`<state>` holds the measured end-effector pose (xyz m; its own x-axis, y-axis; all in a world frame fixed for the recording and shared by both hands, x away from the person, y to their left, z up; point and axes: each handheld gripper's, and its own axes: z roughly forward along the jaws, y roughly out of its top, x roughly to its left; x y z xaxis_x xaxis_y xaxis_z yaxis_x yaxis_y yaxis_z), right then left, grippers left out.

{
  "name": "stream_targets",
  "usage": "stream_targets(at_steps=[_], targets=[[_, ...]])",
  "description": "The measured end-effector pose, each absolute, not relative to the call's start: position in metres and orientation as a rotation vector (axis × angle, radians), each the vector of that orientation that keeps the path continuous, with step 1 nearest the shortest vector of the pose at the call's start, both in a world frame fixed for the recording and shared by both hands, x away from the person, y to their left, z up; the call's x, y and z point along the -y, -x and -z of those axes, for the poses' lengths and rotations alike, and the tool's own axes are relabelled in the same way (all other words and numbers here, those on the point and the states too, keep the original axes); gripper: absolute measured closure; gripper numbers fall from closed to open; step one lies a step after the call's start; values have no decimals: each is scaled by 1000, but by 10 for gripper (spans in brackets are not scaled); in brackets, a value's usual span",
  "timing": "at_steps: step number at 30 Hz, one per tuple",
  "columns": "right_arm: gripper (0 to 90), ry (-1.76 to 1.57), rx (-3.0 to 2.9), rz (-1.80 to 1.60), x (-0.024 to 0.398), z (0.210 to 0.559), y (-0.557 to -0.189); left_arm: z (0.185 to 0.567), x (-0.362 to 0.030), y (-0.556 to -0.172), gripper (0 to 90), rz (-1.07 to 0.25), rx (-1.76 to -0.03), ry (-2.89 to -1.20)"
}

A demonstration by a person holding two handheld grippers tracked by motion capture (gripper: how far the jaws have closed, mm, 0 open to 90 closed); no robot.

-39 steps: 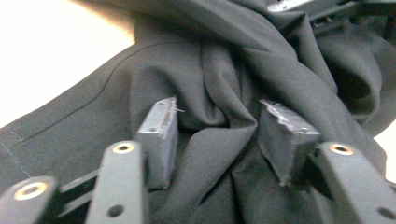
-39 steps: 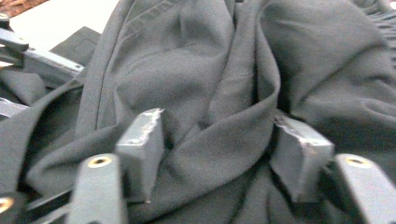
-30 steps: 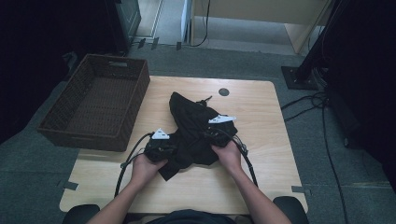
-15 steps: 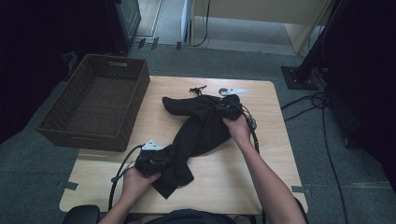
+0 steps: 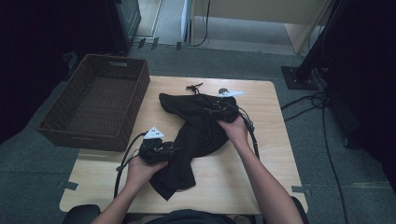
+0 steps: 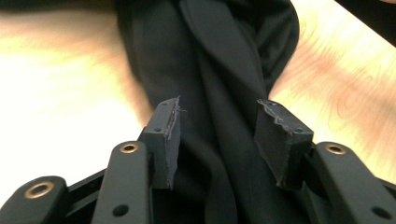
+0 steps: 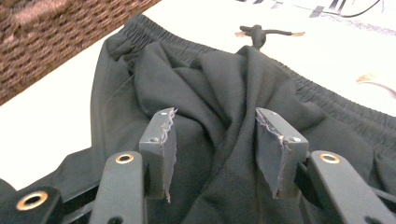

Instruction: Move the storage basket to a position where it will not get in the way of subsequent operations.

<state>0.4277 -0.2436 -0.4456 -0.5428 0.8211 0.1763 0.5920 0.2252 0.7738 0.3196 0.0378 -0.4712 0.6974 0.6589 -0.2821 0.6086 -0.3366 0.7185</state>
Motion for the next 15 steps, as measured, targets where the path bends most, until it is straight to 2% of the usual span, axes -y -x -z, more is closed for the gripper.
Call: stream_targets(at_steps=[6,10,13,15], targets=[[485,-1280,-2231,-1228,241,448,-418,479,-15,-349,465,-78,-924,-2086],[448,-1307,-2277,-1179,237,467,-419,495,0,-360,473,-57,-951,-2109],[486,-1324,-2309,-1146,230,487,-422,504,9,-356,534,-85,-943,-2137],[507,-1362,-2327,-1121,223,501,-426,505,10,-353,613,-94,-928,-2140]])
